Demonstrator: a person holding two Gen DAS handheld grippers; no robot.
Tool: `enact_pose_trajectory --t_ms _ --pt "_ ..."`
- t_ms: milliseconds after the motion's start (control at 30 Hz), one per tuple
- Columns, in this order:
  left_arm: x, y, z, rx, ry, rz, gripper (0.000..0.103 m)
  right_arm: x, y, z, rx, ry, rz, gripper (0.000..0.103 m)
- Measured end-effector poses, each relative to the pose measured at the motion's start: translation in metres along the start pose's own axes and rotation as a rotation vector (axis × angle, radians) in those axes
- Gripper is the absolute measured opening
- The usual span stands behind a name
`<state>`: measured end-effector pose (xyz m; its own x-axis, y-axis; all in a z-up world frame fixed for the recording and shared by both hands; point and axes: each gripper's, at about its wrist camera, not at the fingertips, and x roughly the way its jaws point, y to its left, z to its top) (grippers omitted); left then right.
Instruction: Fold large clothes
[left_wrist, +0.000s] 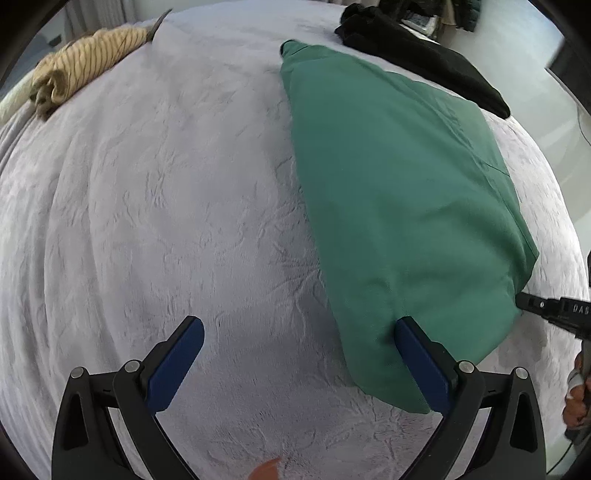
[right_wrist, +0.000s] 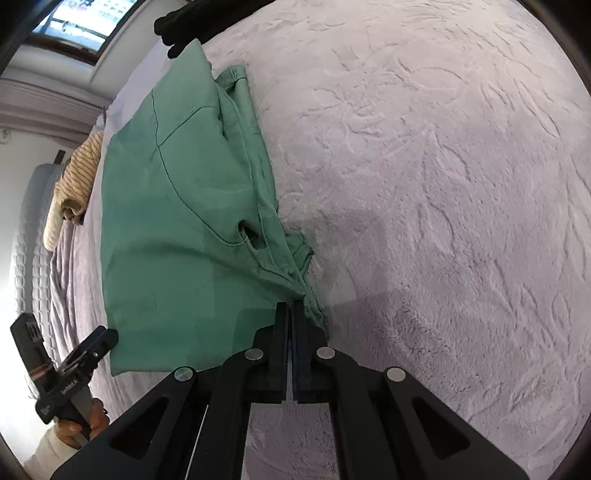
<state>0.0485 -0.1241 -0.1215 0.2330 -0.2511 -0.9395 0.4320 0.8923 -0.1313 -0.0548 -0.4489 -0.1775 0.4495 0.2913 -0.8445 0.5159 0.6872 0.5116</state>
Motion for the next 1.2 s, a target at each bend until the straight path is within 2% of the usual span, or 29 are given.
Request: enact_pose_trajectory --t_ms 267,567,633,933,967,1033,1067,1100,1200 --pt "0.0 -0.002 0.003 -0.012 0.058 0.009 0.103 0.003 -0.009 0.0 0.037 0.021 0.028 0.0" --pt "0.001 -0.005 0.006 -0.036 0.064 0.005 0.103 0.004 -0.004 0.005 0.035 0.048 0.024 0.0" --pt "0.001 -0.006 0.007 -0.036 0.066 0.005 0.103 0.003 -0.002 0.006 0.036 0.053 0.03 0.003" --pt "0.0 -0.002 0.007 -0.042 0.075 -0.004 0.103 -0.014 0.011 0.01 0.027 0.083 0.036 0.007" --pt "0.0 -0.001 0.008 -0.043 0.077 -0.007 0.103 -0.017 0.013 0.011 0.02 0.079 0.04 0.013" --pt "-0.002 0.0 0.01 -0.041 0.08 -0.023 0.103 -0.025 0.02 0.014 -0.011 0.064 0.043 0.042" --pt "-0.003 0.001 0.012 -0.043 0.078 -0.05 0.103 -0.029 0.024 0.016 -0.028 0.051 0.042 0.065" --pt "-0.004 0.004 0.014 -0.047 0.077 -0.074 0.103 -0.033 0.028 0.017 -0.049 0.035 0.042 0.069" --pt "-0.008 0.012 0.021 -0.087 0.07 -0.15 0.103 -0.038 0.04 0.025 -0.094 0.018 0.054 0.069"
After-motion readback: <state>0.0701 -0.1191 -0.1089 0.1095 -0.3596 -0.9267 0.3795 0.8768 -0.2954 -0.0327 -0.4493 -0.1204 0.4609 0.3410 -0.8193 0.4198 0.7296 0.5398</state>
